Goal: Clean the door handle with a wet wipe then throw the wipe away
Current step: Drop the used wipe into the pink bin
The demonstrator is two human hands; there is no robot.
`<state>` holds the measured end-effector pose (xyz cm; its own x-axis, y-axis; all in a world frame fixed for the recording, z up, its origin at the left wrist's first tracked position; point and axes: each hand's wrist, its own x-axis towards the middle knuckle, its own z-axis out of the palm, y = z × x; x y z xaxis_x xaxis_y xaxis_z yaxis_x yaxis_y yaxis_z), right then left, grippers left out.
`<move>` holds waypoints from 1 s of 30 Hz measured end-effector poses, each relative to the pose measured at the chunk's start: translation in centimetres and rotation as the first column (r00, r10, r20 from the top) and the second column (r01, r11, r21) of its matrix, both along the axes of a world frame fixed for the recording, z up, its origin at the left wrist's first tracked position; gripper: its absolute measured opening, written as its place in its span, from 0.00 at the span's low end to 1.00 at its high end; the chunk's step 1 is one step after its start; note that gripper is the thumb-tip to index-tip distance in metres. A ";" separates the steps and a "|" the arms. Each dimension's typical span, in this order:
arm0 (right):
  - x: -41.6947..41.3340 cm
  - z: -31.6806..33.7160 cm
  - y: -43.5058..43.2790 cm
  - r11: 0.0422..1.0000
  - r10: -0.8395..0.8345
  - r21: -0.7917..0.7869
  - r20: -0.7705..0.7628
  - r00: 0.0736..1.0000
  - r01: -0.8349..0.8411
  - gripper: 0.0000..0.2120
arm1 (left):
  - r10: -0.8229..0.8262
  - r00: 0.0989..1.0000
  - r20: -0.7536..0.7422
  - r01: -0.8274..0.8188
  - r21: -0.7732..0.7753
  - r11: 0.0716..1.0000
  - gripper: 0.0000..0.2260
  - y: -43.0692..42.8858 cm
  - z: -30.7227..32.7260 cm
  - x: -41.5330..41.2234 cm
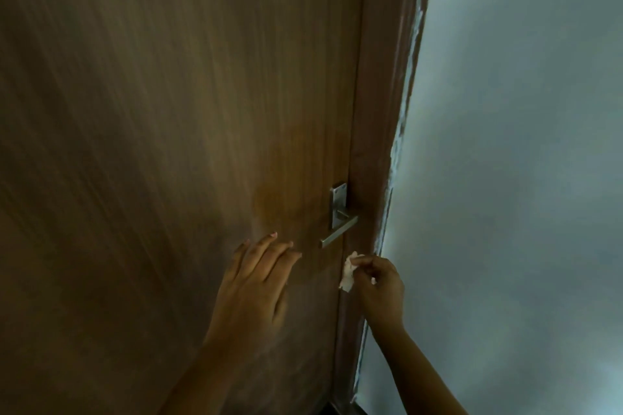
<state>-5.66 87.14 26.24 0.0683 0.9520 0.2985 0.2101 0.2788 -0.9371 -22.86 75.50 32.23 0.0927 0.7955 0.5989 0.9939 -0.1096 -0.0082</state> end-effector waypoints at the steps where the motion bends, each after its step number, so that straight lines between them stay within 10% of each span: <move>1: 0.8 0.2 -0.1 1.000 -0.002 -0.018 -0.018 1.000 0.002 0.14 | -0.006 1.000 0.007 0.006 0.003 1.000 0.19 0.2 0.1 0.6; 14: 16.1 0.2 -5.1 0.899 0.033 -0.321 -0.631 0.775 -0.299 0.09 | -0.153 0.951 0.267 0.154 0.020 0.988 0.13 -0.1 -2.7 16.6; 22: 27.8 -3.8 -9.8 0.818 -0.018 -0.390 -0.752 0.659 -0.423 0.10 | 0.084 0.590 0.803 0.265 -0.291 0.919 0.08 -3.4 -8.3 29.3; 30: 34.4 -7.4 -12.9 0.807 0.227 -0.292 -0.649 0.726 -0.513 0.18 | 0.193 0.415 0.889 0.431 -0.379 0.819 0.04 -4.7 -12.0 35.8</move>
